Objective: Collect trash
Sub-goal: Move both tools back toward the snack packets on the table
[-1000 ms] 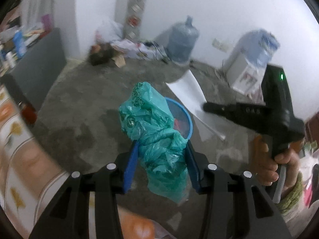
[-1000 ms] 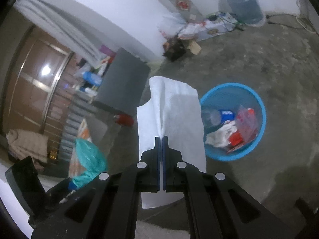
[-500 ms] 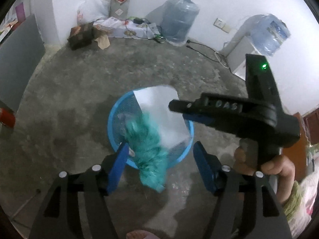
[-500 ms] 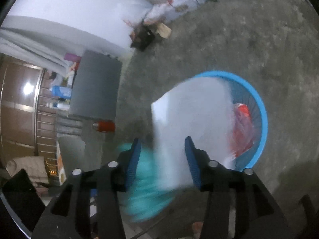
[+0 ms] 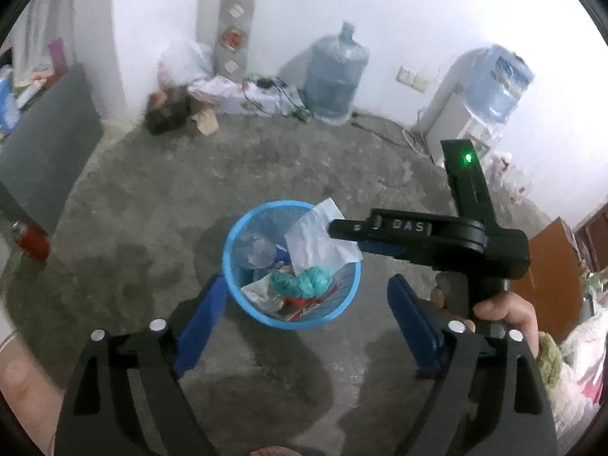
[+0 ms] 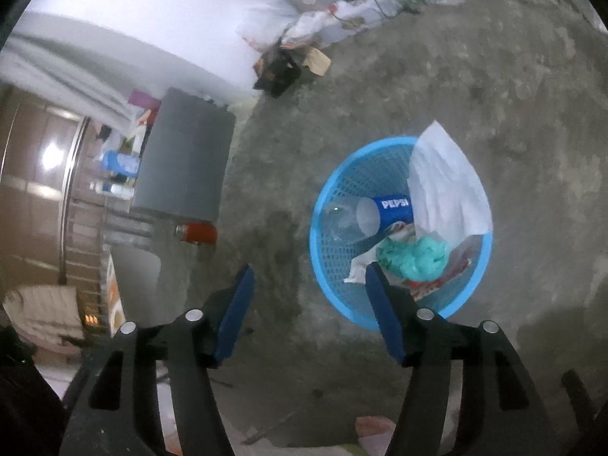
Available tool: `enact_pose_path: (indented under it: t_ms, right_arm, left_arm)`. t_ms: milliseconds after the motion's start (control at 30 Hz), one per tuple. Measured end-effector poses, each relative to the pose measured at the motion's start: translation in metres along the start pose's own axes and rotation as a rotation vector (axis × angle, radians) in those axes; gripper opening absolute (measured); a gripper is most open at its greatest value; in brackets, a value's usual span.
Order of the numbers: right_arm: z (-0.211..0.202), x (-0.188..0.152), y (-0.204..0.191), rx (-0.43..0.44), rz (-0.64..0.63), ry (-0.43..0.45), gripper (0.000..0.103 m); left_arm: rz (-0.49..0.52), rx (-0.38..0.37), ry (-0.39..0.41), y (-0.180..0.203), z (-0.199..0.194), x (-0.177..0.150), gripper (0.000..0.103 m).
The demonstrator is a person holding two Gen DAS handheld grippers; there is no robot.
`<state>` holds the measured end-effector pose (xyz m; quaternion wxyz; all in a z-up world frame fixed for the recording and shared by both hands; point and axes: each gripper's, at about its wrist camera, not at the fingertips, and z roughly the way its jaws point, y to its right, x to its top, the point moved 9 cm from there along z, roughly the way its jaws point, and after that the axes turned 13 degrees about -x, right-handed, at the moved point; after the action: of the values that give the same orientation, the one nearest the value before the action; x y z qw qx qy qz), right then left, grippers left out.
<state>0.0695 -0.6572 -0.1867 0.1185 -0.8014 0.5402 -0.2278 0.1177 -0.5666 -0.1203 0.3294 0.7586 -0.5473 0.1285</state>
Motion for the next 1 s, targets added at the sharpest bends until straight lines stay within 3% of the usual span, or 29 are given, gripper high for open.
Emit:
enact_pose_path:
  t_ms: [133,300,467,567,767,867,1000]
  right_arm:
    - [-0.028,-0.004,-0.017,-0.007,-0.089,0.053,0.062]
    - [-0.069,-0.017,-0.054,0.032,-0.219,0.099,0.065]
    - [-0.097,-0.044,-0.107,0.07,-0.375,0.121,0.072]
    - [-0.1,-0.067,-0.146,0.098,-0.472,0.107,0.074]
    - [-0.08,-0.144,-0.241,0.159,-0.712,0.021,0.074]
    - [-0.061,-0.194,-0.29,0.174,-0.843,-0.035,0.074]
    - [-0.03,-0.265,-0.352,0.178,-1.018,-0.103,0.074]
  left_arm:
    - [-0.046,0.02,0.134,0.004,-0.066,-0.015,0.091]
    - [-0.074,0.103,0.188,-0.003,-0.133,-0.058,0.092]
    - [-0.16,0.216,0.221,-0.035,-0.203,-0.134,0.093]
    - [-0.221,0.328,0.273,-0.064,-0.251,-0.184,0.095]
    - [-0.424,0.497,0.356,-0.121,-0.322,-0.27,0.095]
    - [-0.563,0.489,0.426,-0.138,-0.347,-0.309,0.095]
    - [-0.636,0.428,0.5,-0.142,-0.36,-0.339,0.095]
